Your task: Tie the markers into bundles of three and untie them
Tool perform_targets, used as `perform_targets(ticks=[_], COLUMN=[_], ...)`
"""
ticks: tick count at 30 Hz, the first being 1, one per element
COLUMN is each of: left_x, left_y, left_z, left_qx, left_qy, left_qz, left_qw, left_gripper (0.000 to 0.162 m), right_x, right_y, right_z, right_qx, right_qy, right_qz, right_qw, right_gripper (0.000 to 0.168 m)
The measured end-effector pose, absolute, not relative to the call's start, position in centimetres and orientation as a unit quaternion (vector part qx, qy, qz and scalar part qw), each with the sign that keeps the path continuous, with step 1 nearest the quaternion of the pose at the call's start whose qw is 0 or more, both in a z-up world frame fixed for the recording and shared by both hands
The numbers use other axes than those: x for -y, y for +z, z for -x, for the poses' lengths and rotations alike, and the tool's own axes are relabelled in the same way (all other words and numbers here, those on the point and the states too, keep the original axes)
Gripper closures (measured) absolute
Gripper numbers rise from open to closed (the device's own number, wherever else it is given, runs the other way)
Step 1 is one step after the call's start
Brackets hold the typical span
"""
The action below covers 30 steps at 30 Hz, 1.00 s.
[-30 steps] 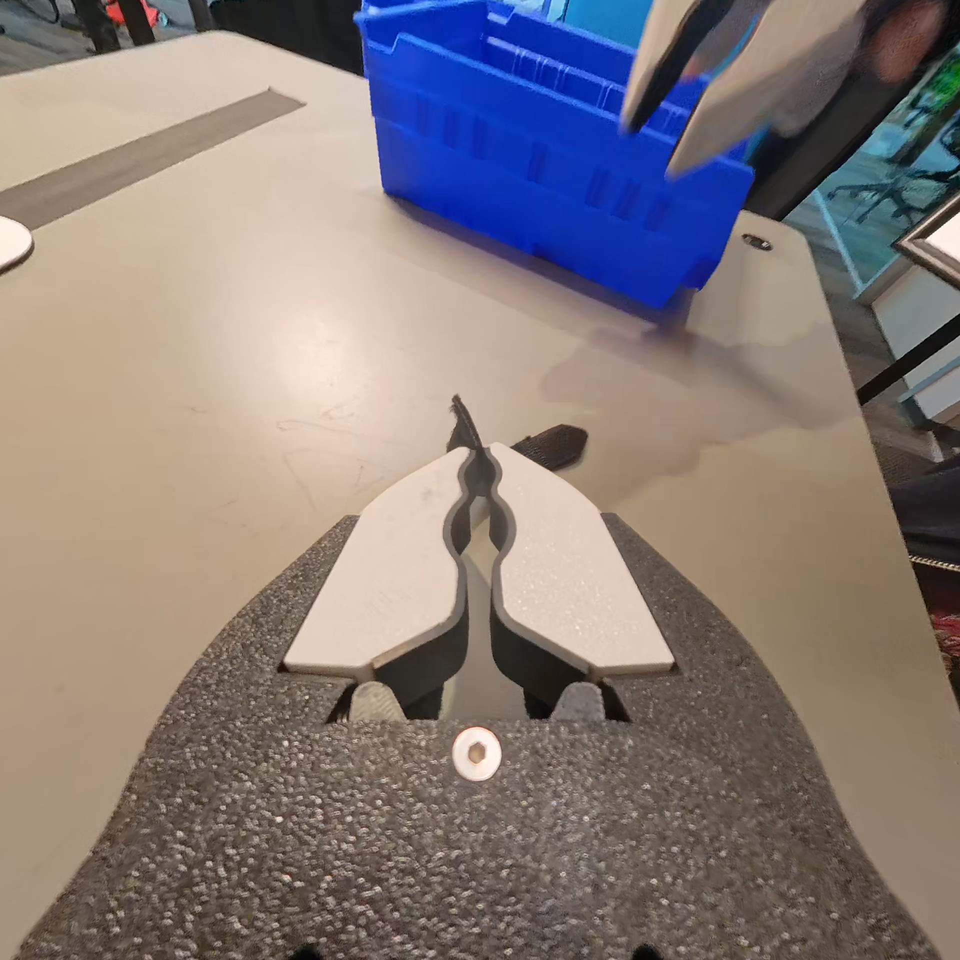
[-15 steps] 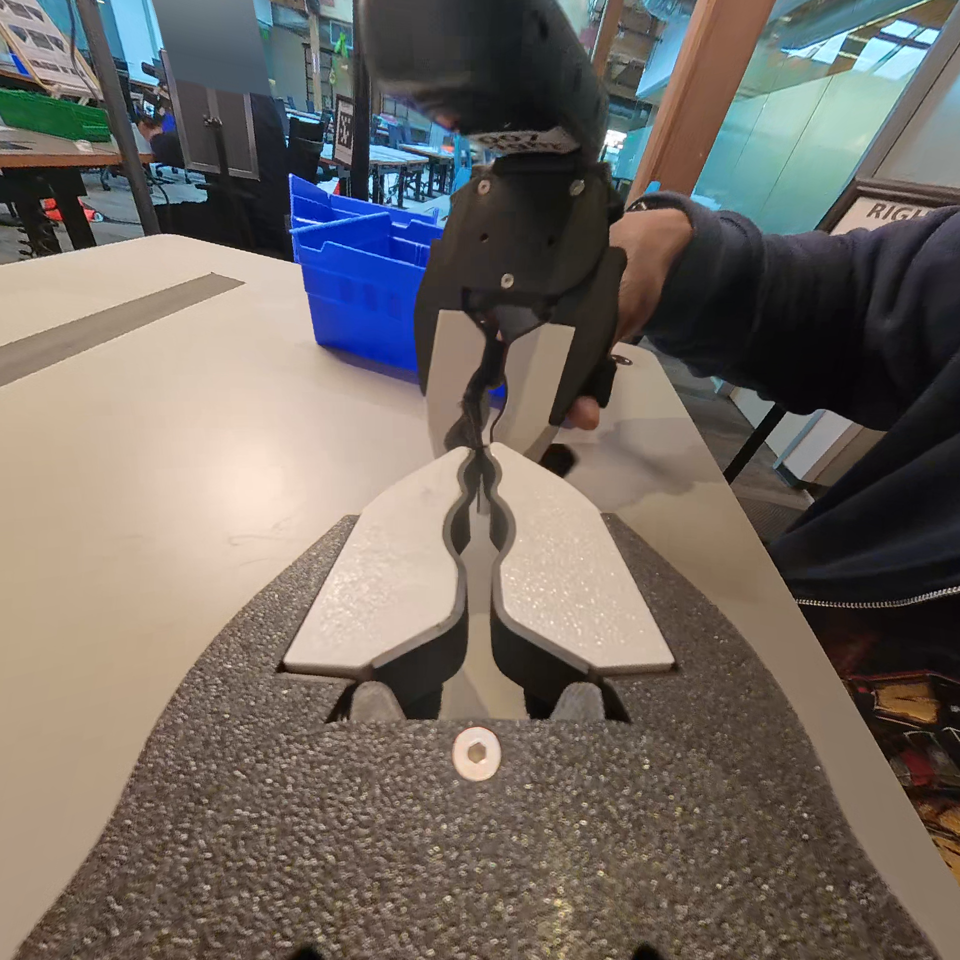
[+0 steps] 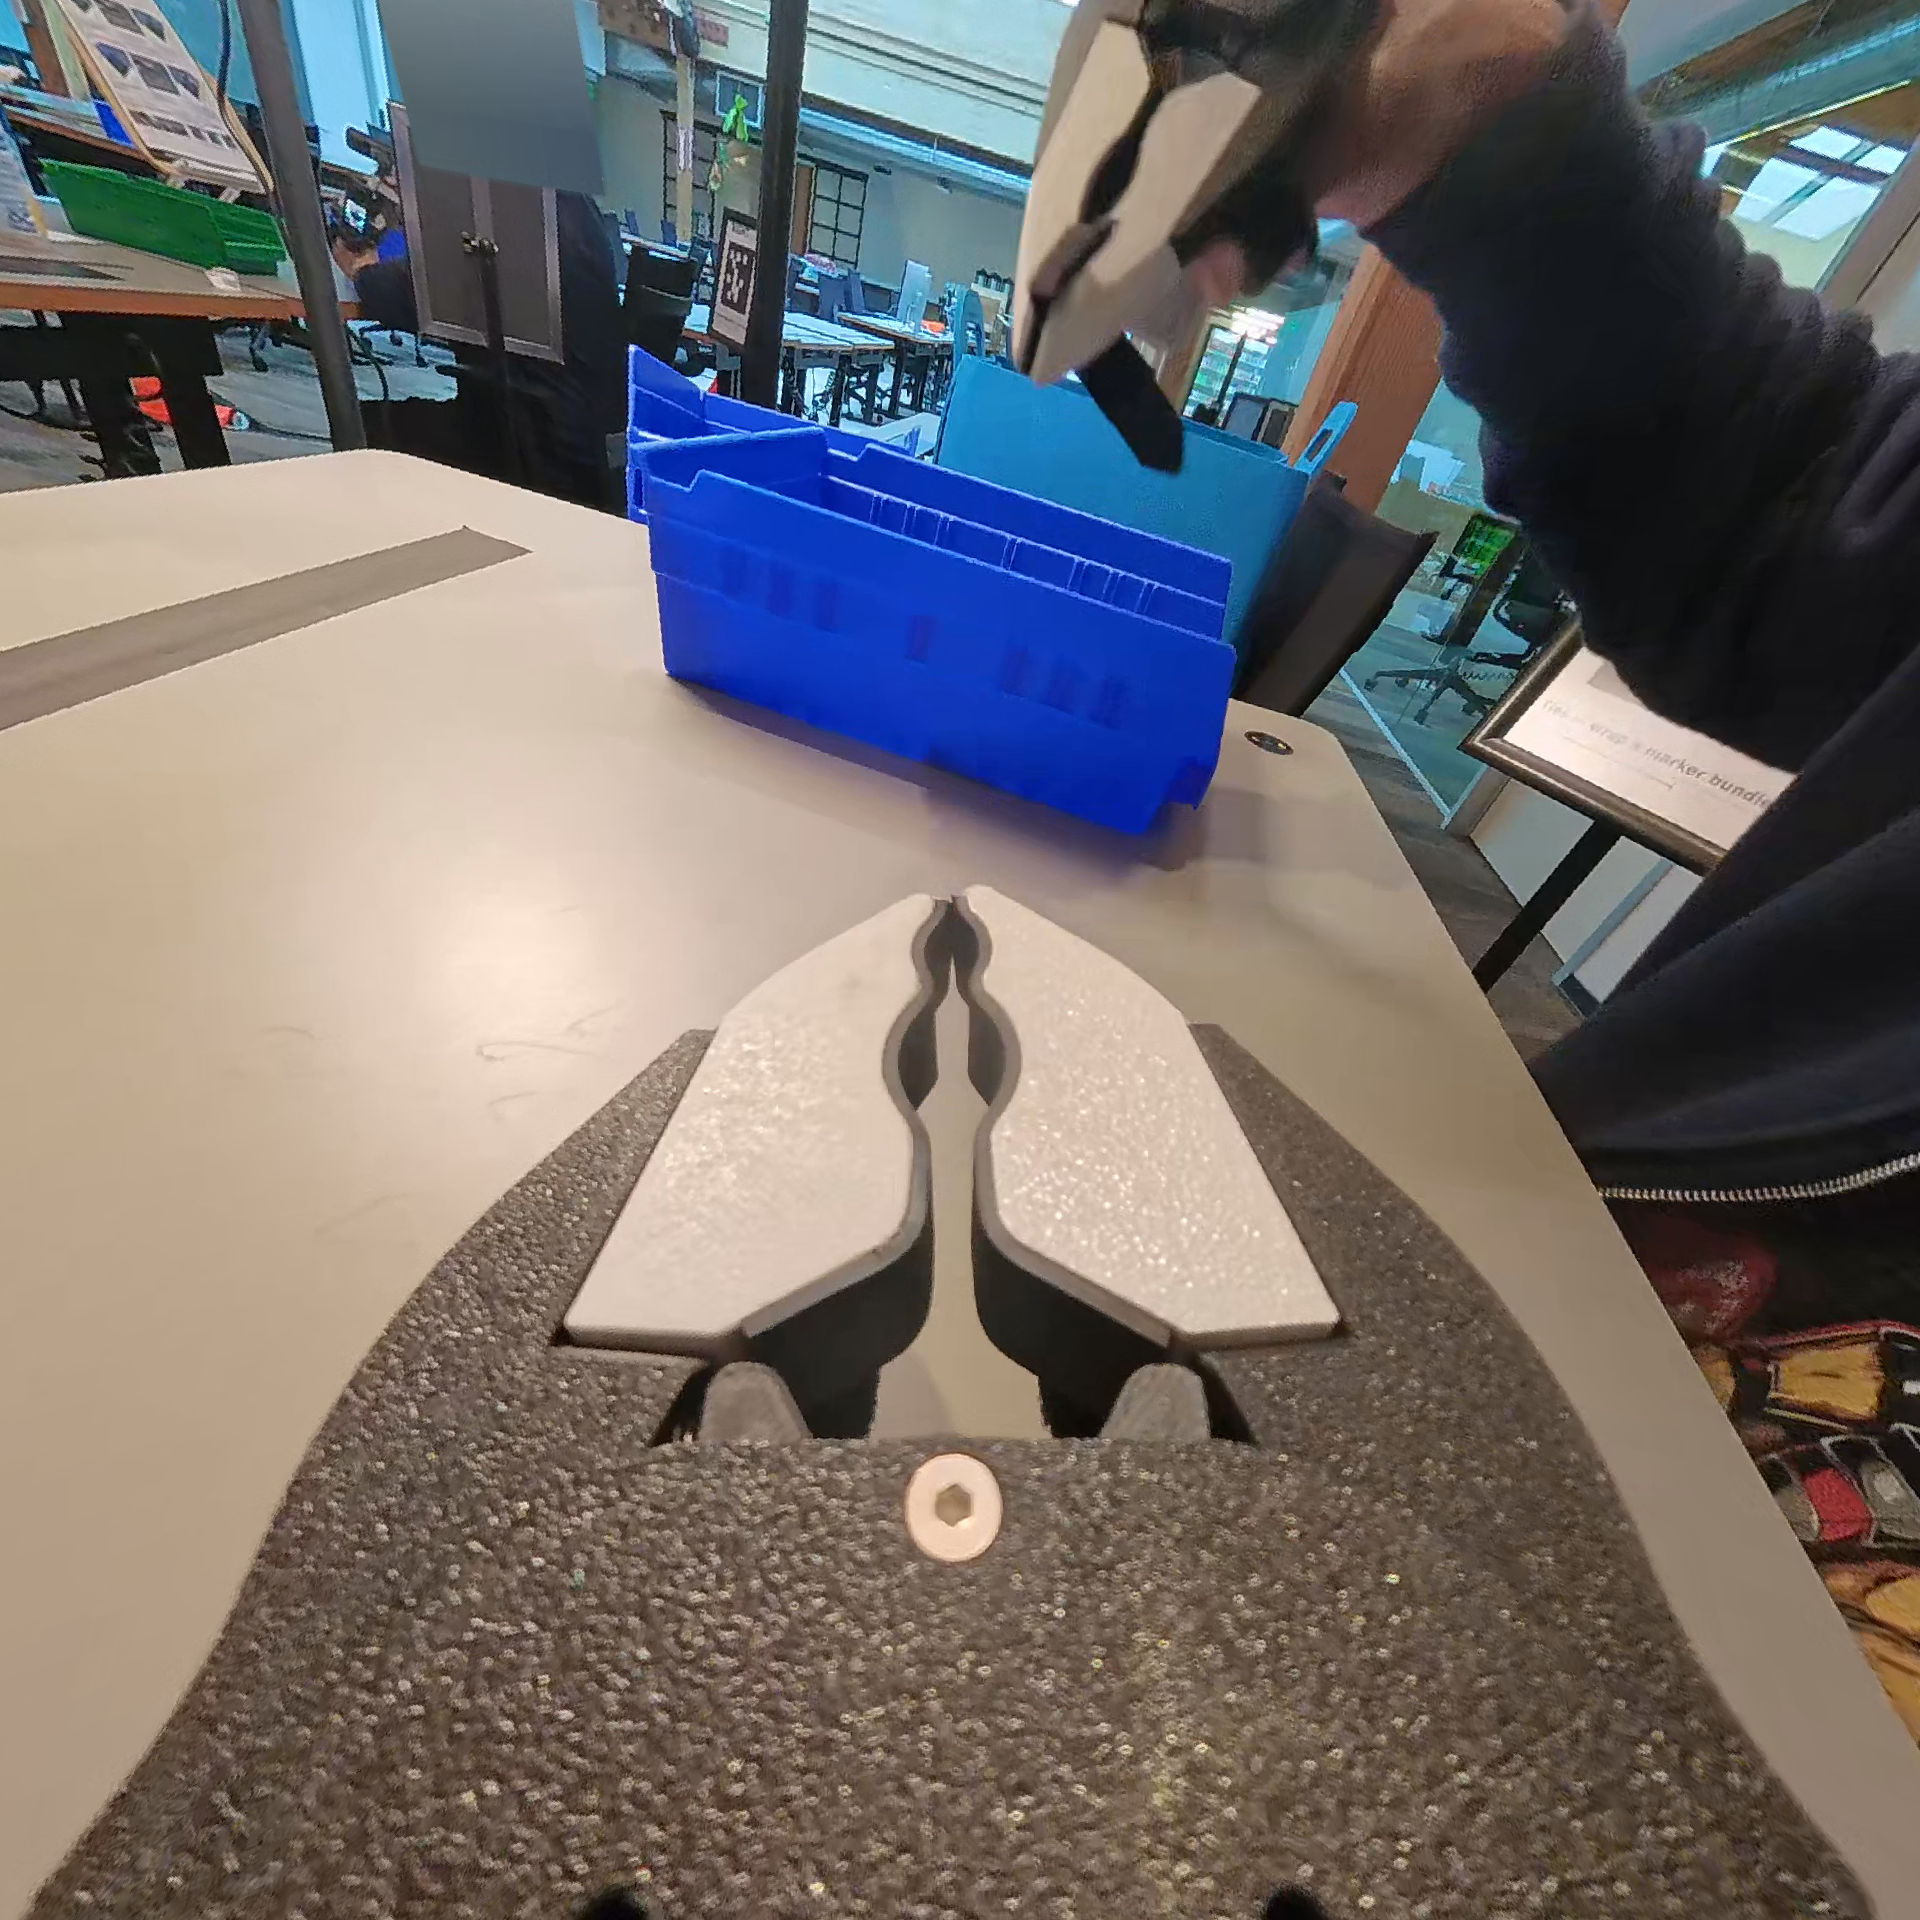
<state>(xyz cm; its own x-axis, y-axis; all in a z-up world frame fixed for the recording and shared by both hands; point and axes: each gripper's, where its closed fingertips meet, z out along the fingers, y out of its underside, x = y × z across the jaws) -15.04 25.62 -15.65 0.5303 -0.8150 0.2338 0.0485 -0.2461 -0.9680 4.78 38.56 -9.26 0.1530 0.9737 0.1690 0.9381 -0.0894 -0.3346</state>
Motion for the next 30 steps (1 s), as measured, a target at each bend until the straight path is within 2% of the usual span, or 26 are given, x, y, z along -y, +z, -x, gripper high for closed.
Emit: perform_targets(ticks=[3,6,15,17,23,30], left_x=[-25.7,-25.7,-25.7,-25.7,-25.9,-26.2], left_y=[-15.8,-15.6,-15.6,-15.6,-15.6,-15.9], left_z=[15.0,15.2,15.4,15.4,15.6,15.7], left_qx=[-0.281,-0.280,-0.283,-0.282,-0.278,-0.272], left_qy=[-0.395,-0.394,-0.391,-0.394,-0.395,-0.375], left_qz=[0.684,0.681,0.680,0.680,0.680,0.693], left_qw=[0.545,0.550,0.552,0.550,0.551,0.552], left_gripper=[0.162,0.162,0.162,0.162,0.162,0.161], right_x=[-42.8,-45.5,-49.7,-50.3,-50.9,-49.7], right_y=[-10.1,-13.4,-22.3,-23.2,-22.7,-17.9], right_z=[-8.9,-11.1,-11.8,-12.1,-12.7,-12.4], right_qx=[0.670,0.696,0.735,0.736,0.715,0.653], right_qy=[-0.020,-0.047,-0.064,-0.076,-0.078,-0.079], right_qz=[0.721,0.706,0.674,0.672,0.692,0.741], right_qw=[0.174,0.125,0.038,0.032,0.060,0.139], right_gripper=[0.167,0.166,0.166,0.159,0.141,0.125])
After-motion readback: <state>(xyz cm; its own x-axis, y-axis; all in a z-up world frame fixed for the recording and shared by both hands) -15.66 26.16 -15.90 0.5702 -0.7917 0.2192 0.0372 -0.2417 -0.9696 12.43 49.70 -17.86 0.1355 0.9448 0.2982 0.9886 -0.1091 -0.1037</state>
